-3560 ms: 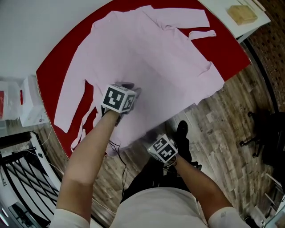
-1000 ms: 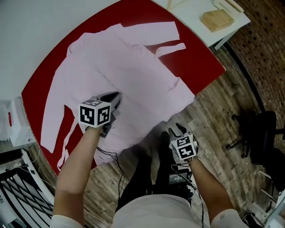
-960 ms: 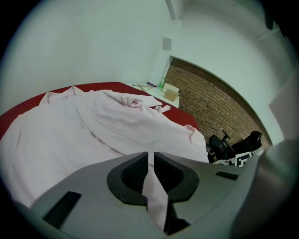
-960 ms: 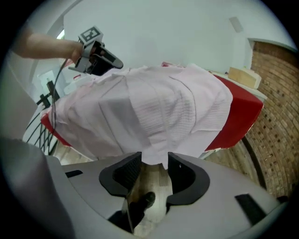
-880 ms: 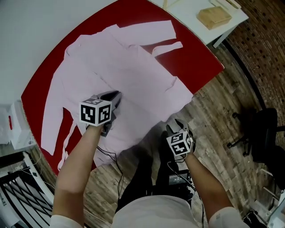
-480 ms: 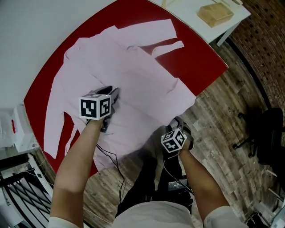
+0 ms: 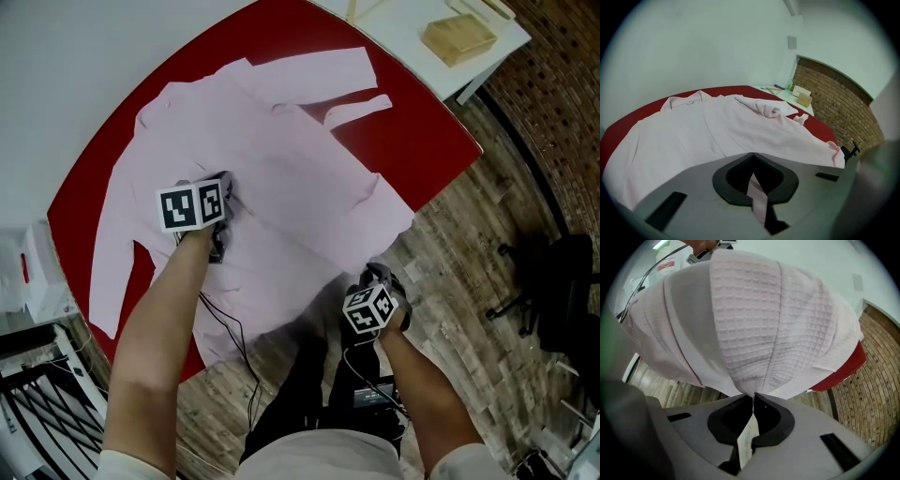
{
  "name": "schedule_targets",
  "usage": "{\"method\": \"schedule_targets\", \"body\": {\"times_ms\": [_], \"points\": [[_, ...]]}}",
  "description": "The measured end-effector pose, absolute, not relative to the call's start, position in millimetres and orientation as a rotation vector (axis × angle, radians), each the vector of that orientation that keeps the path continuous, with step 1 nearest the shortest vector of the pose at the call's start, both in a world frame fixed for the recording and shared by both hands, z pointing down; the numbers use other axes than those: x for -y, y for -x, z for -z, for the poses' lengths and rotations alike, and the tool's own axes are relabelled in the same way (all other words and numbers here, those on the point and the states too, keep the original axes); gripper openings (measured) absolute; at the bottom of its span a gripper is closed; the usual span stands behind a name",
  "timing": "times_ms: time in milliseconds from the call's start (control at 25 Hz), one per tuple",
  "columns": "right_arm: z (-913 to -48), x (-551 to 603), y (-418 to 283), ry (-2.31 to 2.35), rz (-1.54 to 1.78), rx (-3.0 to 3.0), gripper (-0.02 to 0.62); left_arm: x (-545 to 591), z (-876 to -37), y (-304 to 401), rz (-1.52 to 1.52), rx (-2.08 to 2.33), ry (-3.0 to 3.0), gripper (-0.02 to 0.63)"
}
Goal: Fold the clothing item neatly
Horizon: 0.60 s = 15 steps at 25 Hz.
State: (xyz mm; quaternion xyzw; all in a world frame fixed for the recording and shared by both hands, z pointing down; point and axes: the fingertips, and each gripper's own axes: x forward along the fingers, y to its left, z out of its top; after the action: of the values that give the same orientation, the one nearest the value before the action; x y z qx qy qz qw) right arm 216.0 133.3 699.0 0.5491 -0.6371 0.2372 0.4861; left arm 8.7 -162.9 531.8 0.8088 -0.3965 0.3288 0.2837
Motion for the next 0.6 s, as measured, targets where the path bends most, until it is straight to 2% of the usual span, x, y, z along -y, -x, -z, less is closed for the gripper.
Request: {"method": "schedule_targets", "body": {"times_ms": [600], "points": [[-672,-203,-186,-1.289,-0.556,1.551,0.018,185,-544,3,-0.801,1.062,-2.134,0.014]]}}
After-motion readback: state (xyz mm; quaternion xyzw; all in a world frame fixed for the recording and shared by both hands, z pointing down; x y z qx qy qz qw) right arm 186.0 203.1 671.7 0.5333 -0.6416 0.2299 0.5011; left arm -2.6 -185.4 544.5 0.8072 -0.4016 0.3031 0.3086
